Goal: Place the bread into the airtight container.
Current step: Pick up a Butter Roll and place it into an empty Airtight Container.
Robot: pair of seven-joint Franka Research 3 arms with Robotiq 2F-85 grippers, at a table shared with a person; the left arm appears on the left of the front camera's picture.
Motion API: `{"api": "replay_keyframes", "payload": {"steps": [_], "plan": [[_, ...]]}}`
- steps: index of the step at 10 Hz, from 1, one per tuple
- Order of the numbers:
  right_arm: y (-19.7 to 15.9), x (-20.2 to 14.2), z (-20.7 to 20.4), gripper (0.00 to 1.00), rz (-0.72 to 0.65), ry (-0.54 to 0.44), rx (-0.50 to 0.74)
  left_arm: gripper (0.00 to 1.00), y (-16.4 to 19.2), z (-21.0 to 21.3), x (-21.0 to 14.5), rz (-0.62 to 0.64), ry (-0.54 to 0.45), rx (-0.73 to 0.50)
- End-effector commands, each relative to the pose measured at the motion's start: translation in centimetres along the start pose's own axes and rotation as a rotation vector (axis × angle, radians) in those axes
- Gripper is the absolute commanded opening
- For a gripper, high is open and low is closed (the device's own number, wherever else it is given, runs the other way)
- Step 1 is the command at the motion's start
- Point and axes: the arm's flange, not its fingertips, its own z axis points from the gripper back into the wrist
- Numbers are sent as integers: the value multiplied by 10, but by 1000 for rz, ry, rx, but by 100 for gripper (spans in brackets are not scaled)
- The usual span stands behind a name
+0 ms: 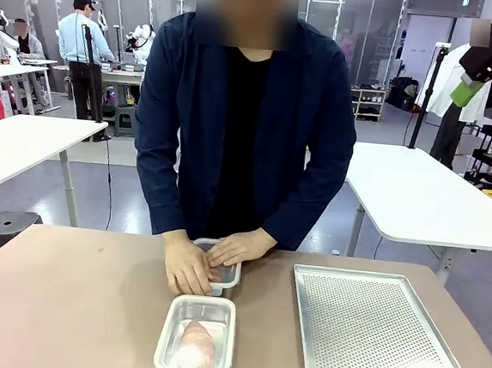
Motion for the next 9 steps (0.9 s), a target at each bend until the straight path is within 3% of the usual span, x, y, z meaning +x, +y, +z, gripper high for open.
{"api": "replay_keyframes", "payload": {"steps": [1,9], "plan": [[-1,-2,0,100,16,-4,-2,100,-1,1,0,-24,1,-15],[-1,-2,0,100,16,-4,-2,100,-1,1,0,-24,1,-15]]}}
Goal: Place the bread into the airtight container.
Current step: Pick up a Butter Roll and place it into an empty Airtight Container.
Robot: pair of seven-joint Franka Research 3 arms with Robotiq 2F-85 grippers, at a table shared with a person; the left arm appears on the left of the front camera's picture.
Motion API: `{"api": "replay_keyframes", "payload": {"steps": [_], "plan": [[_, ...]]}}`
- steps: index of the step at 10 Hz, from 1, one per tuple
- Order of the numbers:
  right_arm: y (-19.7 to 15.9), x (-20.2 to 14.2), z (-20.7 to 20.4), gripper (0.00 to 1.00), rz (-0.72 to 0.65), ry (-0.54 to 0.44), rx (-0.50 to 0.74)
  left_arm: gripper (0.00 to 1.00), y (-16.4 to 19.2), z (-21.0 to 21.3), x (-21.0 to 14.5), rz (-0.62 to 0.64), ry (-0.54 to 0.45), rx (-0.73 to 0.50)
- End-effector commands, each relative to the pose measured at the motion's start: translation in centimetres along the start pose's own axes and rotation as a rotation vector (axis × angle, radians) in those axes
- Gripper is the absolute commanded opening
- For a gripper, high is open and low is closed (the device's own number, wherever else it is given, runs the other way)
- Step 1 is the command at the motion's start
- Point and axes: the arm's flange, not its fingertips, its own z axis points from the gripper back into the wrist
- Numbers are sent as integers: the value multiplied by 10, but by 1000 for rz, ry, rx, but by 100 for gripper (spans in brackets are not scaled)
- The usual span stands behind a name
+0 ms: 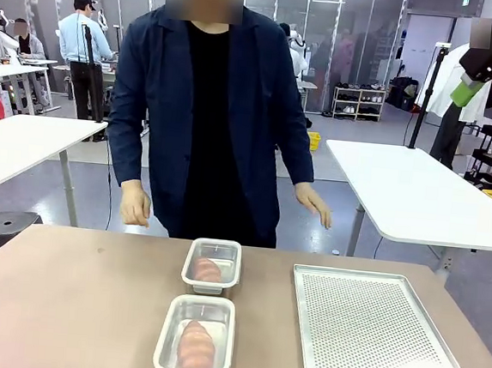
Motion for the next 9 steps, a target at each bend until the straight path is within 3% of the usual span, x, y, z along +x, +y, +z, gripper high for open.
{"api": "replay_keyframes", "payload": {"steps": [1,9], "plan": [[-1,-2,0,100,16,-4,-2,100,-1,1,0,-24,1,-15],[-1,-2,0,100,16,-4,-2,100,-1,1,0,-24,1,-15]]}}
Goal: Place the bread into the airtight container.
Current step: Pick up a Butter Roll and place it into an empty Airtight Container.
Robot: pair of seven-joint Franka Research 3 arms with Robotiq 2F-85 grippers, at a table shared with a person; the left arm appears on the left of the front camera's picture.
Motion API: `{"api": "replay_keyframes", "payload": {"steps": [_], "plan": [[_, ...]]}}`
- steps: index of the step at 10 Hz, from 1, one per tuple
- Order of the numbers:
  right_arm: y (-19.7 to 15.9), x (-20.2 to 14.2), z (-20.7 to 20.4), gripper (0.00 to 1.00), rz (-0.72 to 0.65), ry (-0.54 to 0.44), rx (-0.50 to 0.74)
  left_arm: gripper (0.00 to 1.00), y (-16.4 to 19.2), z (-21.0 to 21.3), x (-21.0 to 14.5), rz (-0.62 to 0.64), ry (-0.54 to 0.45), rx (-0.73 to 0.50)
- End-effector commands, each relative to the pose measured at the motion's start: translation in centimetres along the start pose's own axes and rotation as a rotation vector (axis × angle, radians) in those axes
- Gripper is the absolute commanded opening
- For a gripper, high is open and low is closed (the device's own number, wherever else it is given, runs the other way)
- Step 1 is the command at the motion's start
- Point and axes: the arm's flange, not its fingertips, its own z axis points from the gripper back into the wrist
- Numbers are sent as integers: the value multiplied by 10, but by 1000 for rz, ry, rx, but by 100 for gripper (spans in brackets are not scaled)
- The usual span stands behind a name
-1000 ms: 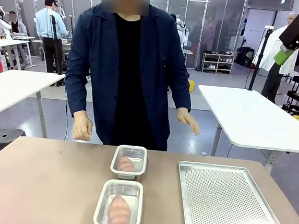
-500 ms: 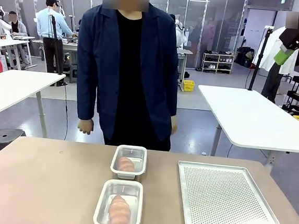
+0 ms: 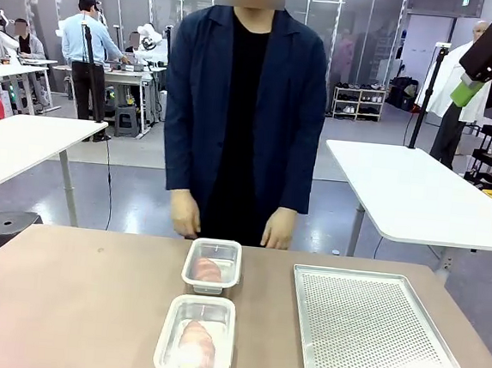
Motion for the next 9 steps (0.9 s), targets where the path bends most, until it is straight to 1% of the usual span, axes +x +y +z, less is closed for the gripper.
{"api": "replay_keyframes", "payload": {"steps": [1,9], "plan": [[-1,-2,0,100,16,-4,-2,100,-1,1,0,-24,1,-15],[-1,-2,0,100,16,-4,-2,100,-1,1,0,-24,1,-15]]}}
